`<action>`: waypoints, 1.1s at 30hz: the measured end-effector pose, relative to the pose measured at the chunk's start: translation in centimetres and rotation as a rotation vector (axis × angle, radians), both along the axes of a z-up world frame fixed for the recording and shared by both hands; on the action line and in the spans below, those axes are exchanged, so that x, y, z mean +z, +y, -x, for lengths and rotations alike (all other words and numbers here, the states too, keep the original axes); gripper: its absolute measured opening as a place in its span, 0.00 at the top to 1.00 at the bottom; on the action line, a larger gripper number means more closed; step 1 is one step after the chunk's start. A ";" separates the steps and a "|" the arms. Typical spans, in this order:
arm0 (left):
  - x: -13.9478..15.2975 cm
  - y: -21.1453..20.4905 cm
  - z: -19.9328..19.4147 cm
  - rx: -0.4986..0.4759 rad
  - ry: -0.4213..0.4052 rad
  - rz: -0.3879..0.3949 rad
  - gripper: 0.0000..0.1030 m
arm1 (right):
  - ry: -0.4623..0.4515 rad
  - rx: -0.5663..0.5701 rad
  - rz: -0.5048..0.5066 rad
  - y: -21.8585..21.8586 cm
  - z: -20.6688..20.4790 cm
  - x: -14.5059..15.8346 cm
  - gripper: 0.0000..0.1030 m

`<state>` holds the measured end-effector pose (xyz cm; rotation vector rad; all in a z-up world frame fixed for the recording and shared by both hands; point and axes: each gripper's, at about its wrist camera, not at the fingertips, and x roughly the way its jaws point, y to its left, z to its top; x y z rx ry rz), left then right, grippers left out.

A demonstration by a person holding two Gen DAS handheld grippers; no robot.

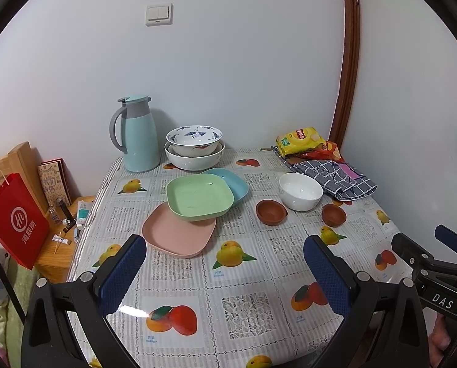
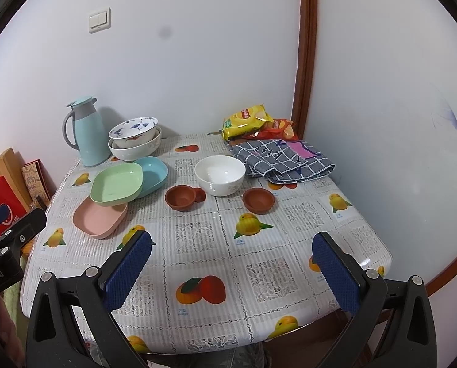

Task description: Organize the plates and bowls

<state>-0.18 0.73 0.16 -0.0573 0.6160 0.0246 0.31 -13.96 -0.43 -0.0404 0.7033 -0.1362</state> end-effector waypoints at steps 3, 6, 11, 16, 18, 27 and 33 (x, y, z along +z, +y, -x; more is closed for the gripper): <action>0.0 0.0 0.0 -0.001 0.000 0.000 0.00 | 0.004 0.000 0.002 0.0 0.0 -0.1 0.00; 0.0 0.0 0.0 -0.001 0.000 0.001 0.00 | 0.003 -0.001 0.002 0.1 0.1 -0.1 0.00; -0.1 0.0 0.0 -0.001 0.000 -0.002 0.00 | -0.003 -0.004 0.001 0.1 0.3 -0.2 0.00; -0.1 0.0 0.1 0.001 -0.001 -0.002 0.00 | -0.003 -0.006 -0.001 0.0 0.4 -0.2 0.00; -0.2 0.0 0.1 0.002 -0.001 -0.001 0.00 | -0.002 -0.006 -0.001 0.1 0.4 -0.2 0.00; -0.4 0.1 0.4 0.001 -0.003 -0.004 0.00 | -0.004 -0.005 -0.002 0.1 0.4 -0.1 0.00; -0.4 0.1 0.3 -0.002 -0.002 -0.007 0.00 | -0.007 -0.007 -0.009 -0.2 0.4 0.0 0.00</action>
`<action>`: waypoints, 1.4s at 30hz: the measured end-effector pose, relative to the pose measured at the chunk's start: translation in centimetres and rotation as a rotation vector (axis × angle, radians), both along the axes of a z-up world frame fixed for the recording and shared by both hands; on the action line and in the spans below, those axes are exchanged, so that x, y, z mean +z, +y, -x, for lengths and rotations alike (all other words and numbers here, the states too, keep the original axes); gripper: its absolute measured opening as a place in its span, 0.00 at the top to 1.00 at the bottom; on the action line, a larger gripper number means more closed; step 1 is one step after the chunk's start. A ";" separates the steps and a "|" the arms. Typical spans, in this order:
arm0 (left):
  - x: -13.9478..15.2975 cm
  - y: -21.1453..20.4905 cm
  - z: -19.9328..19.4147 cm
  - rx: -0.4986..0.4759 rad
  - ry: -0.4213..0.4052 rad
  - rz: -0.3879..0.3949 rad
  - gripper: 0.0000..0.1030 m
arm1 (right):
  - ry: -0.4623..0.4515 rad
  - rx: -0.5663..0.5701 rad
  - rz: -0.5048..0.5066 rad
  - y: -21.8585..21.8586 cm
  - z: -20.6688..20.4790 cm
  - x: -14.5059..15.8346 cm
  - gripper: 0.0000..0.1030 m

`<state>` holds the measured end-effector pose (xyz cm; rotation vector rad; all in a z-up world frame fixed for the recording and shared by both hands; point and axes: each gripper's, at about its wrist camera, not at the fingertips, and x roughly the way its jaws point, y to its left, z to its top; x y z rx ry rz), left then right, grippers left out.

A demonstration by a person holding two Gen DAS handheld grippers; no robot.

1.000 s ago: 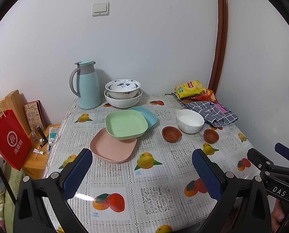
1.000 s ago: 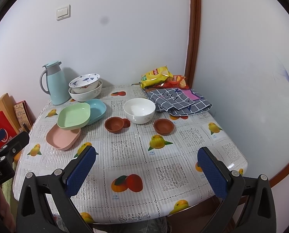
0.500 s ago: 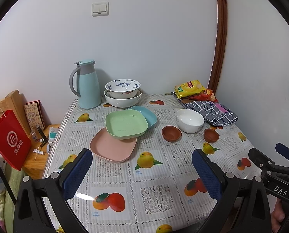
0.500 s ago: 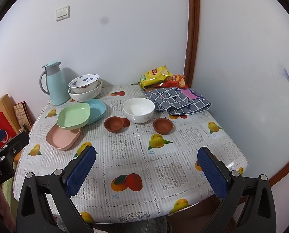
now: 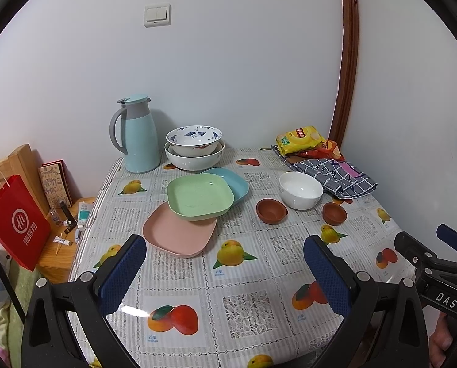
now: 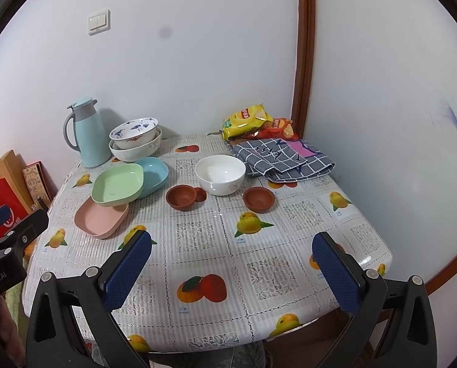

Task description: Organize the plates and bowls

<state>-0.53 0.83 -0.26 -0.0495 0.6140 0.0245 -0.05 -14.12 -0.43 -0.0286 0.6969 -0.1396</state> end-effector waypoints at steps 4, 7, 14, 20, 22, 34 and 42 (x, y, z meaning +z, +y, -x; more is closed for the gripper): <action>0.0 0.0 -0.1 -0.002 0.001 0.000 0.00 | -0.002 -0.001 0.001 0.0 0.1 0.0 0.00; 0.1 -0.2 -0.3 -0.005 0.004 -0.001 0.00 | -0.004 0.001 -0.001 0.1 0.1 0.2 0.00; 0.4 -0.4 -0.6 -0.011 0.007 -0.001 0.00 | -0.005 0.001 -0.001 0.2 0.0 0.2 0.00; 0.7 -0.4 -1.2 -0.015 0.009 -0.004 0.00 | -0.006 0.001 -0.006 0.2 -0.4 0.6 0.00; 0.8 -0.3 -1.4 -0.015 0.011 -0.001 0.00 | -0.006 0.000 -0.006 0.2 -0.6 0.7 0.00; 1.5 1.0 -3.2 0.006 0.024 -0.003 0.00 | -0.002 0.021 0.000 1.1 -2.5 1.4 0.00; 1.9 2.2 -5.9 0.045 0.032 -0.015 0.00 | 0.012 0.059 -0.004 2.1 -5.6 1.6 0.00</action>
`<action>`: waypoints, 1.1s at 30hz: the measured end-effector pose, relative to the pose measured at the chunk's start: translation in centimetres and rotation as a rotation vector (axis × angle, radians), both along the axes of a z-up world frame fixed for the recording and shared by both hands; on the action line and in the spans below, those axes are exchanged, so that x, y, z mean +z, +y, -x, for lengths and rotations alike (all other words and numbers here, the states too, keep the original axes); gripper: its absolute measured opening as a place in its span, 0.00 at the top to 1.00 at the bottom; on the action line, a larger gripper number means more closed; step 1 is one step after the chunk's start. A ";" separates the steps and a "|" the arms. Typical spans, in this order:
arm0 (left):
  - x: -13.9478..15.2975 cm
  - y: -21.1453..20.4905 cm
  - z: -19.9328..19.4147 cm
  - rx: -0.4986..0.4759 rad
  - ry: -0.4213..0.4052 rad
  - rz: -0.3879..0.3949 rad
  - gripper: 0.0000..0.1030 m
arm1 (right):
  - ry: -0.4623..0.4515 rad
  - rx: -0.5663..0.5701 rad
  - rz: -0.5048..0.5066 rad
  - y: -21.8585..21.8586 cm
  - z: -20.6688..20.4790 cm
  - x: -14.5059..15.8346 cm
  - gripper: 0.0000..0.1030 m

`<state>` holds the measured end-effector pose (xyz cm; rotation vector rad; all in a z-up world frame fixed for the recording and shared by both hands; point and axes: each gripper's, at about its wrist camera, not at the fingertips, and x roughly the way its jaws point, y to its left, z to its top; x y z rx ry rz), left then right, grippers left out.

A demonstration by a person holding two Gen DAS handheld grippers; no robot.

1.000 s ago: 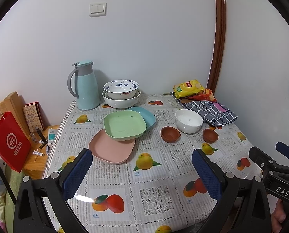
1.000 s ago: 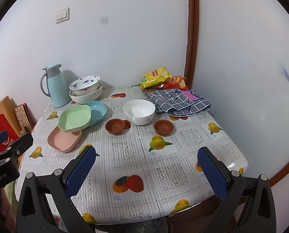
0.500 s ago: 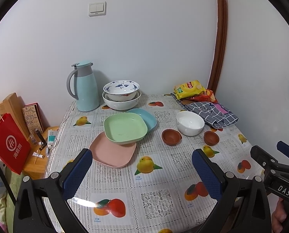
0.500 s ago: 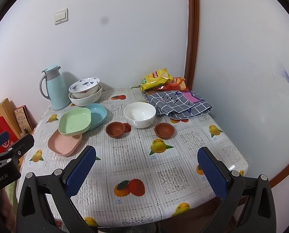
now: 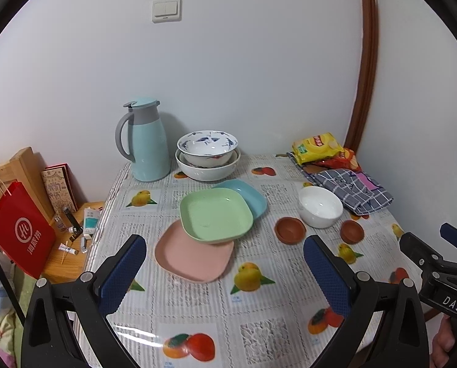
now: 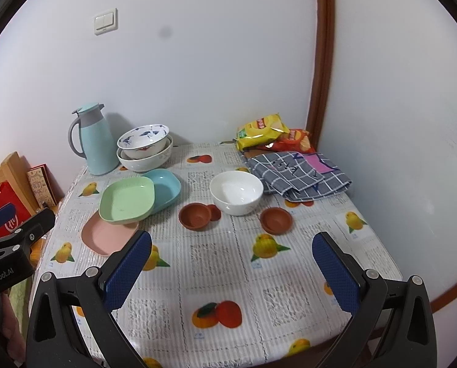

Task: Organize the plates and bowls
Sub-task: 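Move the right gripper to the green plate rim and close on it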

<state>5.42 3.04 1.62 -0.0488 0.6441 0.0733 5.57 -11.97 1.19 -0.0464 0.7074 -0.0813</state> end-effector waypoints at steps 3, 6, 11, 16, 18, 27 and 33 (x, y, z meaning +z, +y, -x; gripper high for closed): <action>-0.3 0.4 -1.5 0.013 0.018 -0.009 0.00 | 0.009 0.008 -0.012 -0.1 -1.6 -0.3 0.00; -0.5 1.1 -2.8 0.030 0.027 -0.011 0.00 | 0.023 0.020 -0.032 -0.2 -3.3 -0.9 0.00; -1.5 1.9 -5.9 0.051 0.061 -0.022 0.00 | 0.054 0.042 -0.040 -0.1 -6.8 -2.1 0.00; -3.4 3.0 -9.1 0.069 0.109 -0.013 0.00 | 0.093 0.079 -0.060 0.2 -10.3 -4.0 0.00; -4.5 3.6 -10.4 0.078 0.133 -0.008 0.00 | 0.105 0.095 -0.064 0.6 -11.6 -4.8 0.00; -8.1 5.8 -14.9 0.102 0.188 -0.014 0.06 | 0.179 0.152 -0.119 2.9 -17.2 -9.0 0.11; -10.1 6.9 -17.8 0.090 0.218 0.005 0.14 | 0.215 0.182 -0.143 4.7 -19.7 -11.2 0.16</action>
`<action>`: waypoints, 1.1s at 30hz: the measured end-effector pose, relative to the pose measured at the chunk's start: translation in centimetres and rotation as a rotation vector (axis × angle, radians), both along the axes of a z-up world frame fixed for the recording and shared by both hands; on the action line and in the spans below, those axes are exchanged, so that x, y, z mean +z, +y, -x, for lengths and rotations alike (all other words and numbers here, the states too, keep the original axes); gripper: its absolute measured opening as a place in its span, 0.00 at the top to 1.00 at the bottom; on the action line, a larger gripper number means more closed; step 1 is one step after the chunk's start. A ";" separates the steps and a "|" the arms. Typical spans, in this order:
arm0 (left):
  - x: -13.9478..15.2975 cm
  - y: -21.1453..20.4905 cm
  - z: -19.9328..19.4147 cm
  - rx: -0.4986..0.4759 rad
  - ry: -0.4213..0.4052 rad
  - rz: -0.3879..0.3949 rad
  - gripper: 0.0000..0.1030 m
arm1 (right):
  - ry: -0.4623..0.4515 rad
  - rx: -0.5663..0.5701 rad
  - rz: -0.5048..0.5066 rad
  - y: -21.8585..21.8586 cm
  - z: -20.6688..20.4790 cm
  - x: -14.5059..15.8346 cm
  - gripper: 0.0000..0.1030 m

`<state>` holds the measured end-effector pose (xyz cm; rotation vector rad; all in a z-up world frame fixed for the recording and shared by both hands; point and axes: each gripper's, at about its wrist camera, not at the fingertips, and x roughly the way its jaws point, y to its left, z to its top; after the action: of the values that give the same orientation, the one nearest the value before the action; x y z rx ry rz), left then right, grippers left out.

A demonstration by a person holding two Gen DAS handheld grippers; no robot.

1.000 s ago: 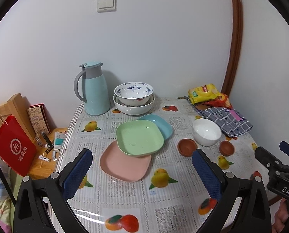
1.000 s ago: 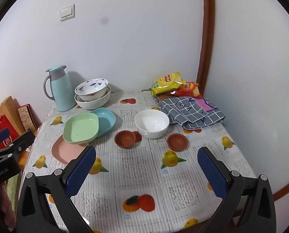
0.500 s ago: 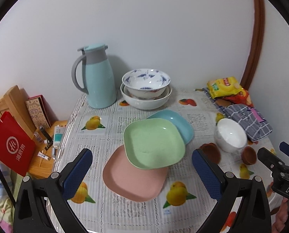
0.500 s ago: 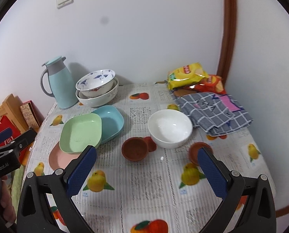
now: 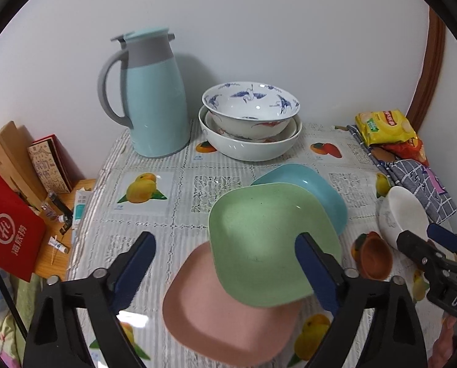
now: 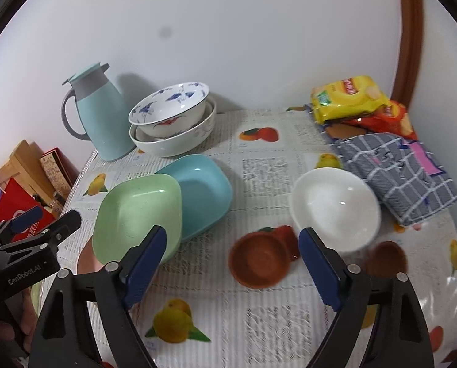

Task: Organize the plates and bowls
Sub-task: 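Move the right gripper to the green plate rim and close on it, then lift the green plate with the right gripper and lower it onto the pink plate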

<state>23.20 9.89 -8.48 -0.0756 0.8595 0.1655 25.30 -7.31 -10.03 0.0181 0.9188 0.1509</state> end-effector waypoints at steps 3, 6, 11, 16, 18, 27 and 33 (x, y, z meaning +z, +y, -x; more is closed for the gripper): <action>-1.1 0.4 -1.1 -0.006 0.019 0.010 0.19 | 0.019 0.011 -0.010 0.7 -0.9 -1.2 0.20; -2.0 0.8 -2.0 -0.008 0.037 0.018 0.24 | 0.046 0.017 -0.016 1.3 -1.7 -2.4 0.22; -3.4 1.5 -3.4 -0.012 0.060 0.032 0.31 | 0.084 0.026 -0.022 2.1 -2.9 -4.2 0.31; -4.6 2.1 -4.8 -0.020 0.080 0.032 0.41 | 0.093 0.041 -0.017 3.0 -3.8 -5.0 0.34; -5.0 2.3 -5.3 -0.022 0.083 0.046 0.42 | 0.096 0.048 -0.018 3.4 -4.1 -5.2 0.34; -6.7 3.2 -6.5 -0.018 0.109 0.088 0.56 | 0.130 0.086 0.020 5.2 -5.6 -7.2 0.46; -7.4 3.4 -6.6 -0.035 0.117 0.133 0.72 | 0.136 0.106 0.038 6.0 -6.3 -8.2 0.59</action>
<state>29.84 13.27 -15.86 -0.1762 0.9871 0.0799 31.59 -1.35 -18.27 -0.0566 1.0586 0.2327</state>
